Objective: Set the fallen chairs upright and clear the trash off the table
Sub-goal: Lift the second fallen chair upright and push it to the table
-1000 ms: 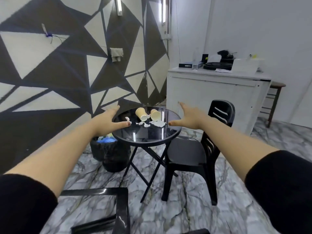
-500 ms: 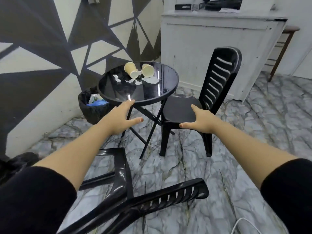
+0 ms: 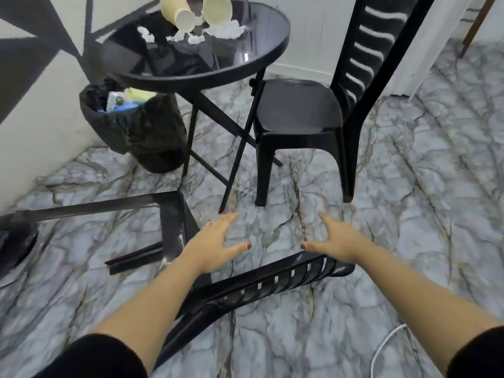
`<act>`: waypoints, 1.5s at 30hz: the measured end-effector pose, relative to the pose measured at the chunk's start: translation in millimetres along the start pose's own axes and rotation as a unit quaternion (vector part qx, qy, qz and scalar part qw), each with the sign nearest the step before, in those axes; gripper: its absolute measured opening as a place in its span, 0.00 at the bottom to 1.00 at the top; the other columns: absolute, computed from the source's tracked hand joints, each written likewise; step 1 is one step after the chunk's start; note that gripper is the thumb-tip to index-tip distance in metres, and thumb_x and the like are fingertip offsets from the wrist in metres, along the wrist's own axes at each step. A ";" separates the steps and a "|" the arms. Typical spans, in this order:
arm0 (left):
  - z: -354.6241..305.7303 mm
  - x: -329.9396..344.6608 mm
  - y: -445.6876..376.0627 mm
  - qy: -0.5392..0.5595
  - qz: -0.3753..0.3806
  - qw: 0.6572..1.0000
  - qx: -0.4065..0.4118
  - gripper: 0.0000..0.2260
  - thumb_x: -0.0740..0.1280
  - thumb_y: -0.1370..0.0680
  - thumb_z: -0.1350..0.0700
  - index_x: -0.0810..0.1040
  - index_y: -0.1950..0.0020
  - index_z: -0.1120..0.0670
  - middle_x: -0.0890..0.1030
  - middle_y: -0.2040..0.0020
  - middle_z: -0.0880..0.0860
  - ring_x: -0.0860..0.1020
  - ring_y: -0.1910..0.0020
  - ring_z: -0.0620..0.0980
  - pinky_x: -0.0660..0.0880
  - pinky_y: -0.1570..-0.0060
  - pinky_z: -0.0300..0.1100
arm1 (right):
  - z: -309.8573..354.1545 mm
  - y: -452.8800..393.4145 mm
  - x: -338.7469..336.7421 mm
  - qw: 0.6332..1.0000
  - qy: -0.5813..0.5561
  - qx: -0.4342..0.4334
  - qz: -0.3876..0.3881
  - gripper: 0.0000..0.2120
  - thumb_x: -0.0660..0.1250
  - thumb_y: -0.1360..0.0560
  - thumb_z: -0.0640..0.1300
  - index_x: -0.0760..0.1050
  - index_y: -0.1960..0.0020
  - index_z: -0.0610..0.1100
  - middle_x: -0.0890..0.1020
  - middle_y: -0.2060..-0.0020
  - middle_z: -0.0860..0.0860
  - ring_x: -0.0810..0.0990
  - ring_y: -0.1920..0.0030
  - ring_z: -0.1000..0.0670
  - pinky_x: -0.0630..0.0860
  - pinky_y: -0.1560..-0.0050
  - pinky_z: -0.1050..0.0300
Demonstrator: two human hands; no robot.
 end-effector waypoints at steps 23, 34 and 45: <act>45.1 210.2 -77.0 0.023 0.083 0.996 -0.026 0.32 0.58 0.27 0.33 0.55 0.26 0.43 0.72 0.30 0.48 0.74 0.37 0.52 0.73 0.42 0.50 | -86.3 -52.1 104.7 0.991 0.009 -0.055 -0.124 0.36 0.66 0.27 0.55 0.54 0.26 0.46 0.59 0.26 0.46 0.50 0.25 0.47 0.50 0.27 0.51; 55.0 202.5 -42.8 0.137 0.026 0.988 -0.060 0.23 0.64 0.30 0.34 0.70 0.36 0.34 0.78 0.42 0.39 0.77 0.45 0.43 0.76 0.49 0.42 | -128.2 -25.0 84.5 0.970 -0.126 0.088 -0.190 0.37 0.70 0.30 0.55 0.58 0.28 0.46 0.59 0.26 0.46 0.52 0.25 0.45 0.65 0.32 0.39; 56.6 92.1 37.8 0.249 -0.019 0.966 -0.063 0.16 0.71 0.28 0.50 0.76 0.43 0.33 0.82 0.50 0.34 0.79 0.51 0.35 0.76 0.52 0.34 | -61.9 38.4 41.3 0.925 -0.313 0.084 -0.199 0.34 0.74 0.34 0.53 0.66 0.31 0.49 0.74 0.37 0.54 0.71 0.40 0.57 0.70 0.39 0.56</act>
Point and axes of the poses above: each hand's wrist, its own y-axis away from the middle knuckle, its own x-axis out of the palm, z = x × y, the point moved 9 cm from there along -y, towards the middle knuckle
